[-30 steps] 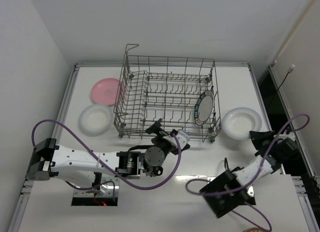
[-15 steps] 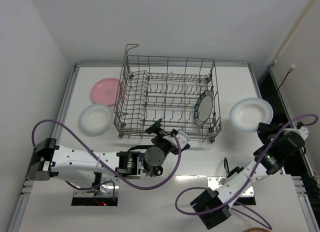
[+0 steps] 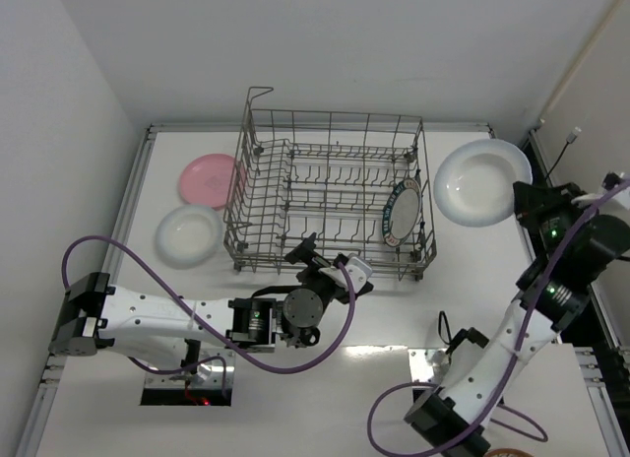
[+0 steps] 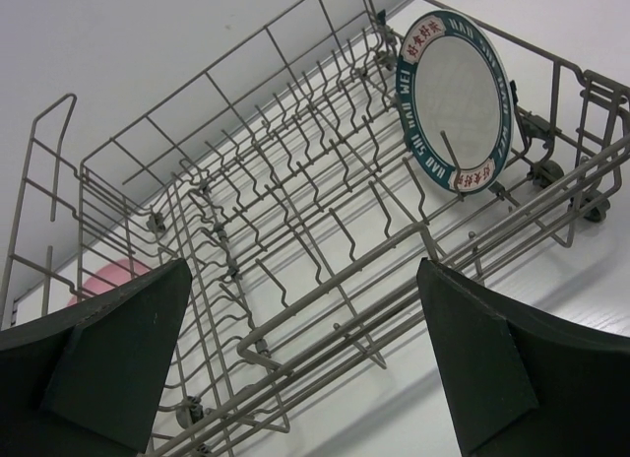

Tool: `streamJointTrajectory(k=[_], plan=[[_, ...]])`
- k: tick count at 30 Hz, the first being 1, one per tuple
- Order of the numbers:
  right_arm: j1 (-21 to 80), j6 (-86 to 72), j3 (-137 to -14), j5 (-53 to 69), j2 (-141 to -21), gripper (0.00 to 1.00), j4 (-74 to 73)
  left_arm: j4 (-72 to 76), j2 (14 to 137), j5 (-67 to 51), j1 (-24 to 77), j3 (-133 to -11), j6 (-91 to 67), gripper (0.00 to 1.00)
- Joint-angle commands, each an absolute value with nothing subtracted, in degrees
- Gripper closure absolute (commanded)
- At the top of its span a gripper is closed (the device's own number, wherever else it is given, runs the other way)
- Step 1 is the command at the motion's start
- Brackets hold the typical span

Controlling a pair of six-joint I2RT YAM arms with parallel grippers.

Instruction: Load the plates into the dish rack

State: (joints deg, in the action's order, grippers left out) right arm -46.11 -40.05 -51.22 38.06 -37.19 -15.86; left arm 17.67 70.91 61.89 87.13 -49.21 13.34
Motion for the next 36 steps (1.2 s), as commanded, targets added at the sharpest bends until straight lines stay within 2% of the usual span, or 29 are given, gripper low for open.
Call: streamJointTrajectory(k=[1, 4, 7, 15, 21, 28, 36], plan=[[-42.6, -35.9, -57.5, 41.7, -42.3, 1.0, -14.4, 20.6, 68.7, 62.9, 87.7, -50.2, 13.2, 0.0], [-36.3, -33.4, -61.2, 39.8, -46.6, 1.0, -17.6, 20.6, 68.7, 63.5, 87.7, -50.2, 13.2, 0.0], [-28.0, -31.0, -64.8, 31.8, -49.4, 1.0, -21.5, 21.1, 68.7, 63.5, 87.7, -50.2, 13.2, 0.0], [-3.5, -29.1, -67.1, 5.7, -54.2, 1.0, -26.6, 21.1, 68.7, 64.0, 87.7, -50.2, 13.7, 0.0], [11.0, -27.9, -70.9, -15.0, -59.6, 1.0, -28.6, 21.1, 68.7, 64.0, 87.7, -50.2, 13.7, 0.0], [19.0, -26.0, -75.8, -29.7, -67.0, 1.0, -30.2, 21.6, 68.2, 64.0, 87.7, -49.7, 14.2, 0.0], [23.5, -22.9, -73.2, -34.5, -69.5, 1.0, -24.4, 21.6, 67.7, 64.0, 87.7, -49.7, 14.2, 0.0]])
